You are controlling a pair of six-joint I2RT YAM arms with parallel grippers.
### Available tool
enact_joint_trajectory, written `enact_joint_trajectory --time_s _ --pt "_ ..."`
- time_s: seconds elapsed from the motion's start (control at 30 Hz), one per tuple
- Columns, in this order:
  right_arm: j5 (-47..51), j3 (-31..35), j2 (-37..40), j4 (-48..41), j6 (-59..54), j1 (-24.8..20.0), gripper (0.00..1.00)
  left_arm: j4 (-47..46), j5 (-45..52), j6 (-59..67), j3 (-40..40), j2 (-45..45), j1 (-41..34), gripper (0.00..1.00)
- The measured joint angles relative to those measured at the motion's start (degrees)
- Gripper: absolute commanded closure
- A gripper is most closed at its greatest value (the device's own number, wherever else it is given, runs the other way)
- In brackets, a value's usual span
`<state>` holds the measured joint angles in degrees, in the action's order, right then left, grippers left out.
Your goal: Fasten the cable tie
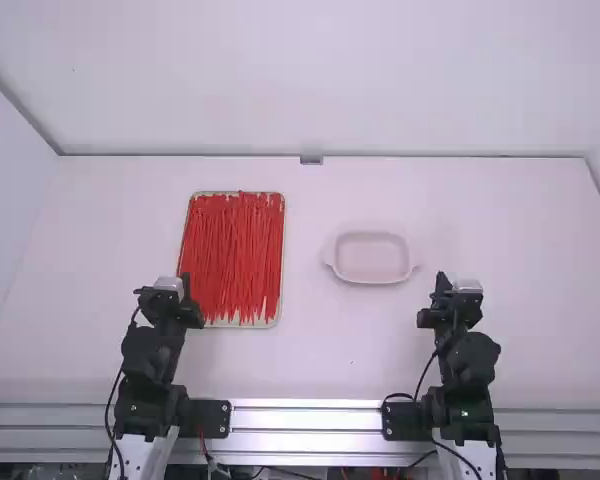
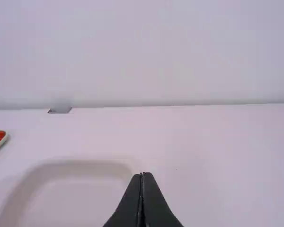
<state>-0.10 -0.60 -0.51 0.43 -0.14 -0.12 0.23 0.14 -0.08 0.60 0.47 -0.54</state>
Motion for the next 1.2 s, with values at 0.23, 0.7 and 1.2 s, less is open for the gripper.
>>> enact_joint_trajectory --time_s 0.23,0.7,1.2 --pt "-0.09 -0.02 -0.15 0.04 -0.26 0.0 0.97 0.07 0.02 0.04 0.0 0.2 -0.02 0.97" --pt "-0.94 -3.34 -9.03 -1.68 0.2 0.07 0.83 -2.12 1.05 0.02 4.81 9.09 0.0 0.83" --pt "-1.05 -14.23 -28.06 -2.58 1.68 6.29 0.56 -6.58 3.98 -0.57 16.81 27.63 -0.07 0.56"
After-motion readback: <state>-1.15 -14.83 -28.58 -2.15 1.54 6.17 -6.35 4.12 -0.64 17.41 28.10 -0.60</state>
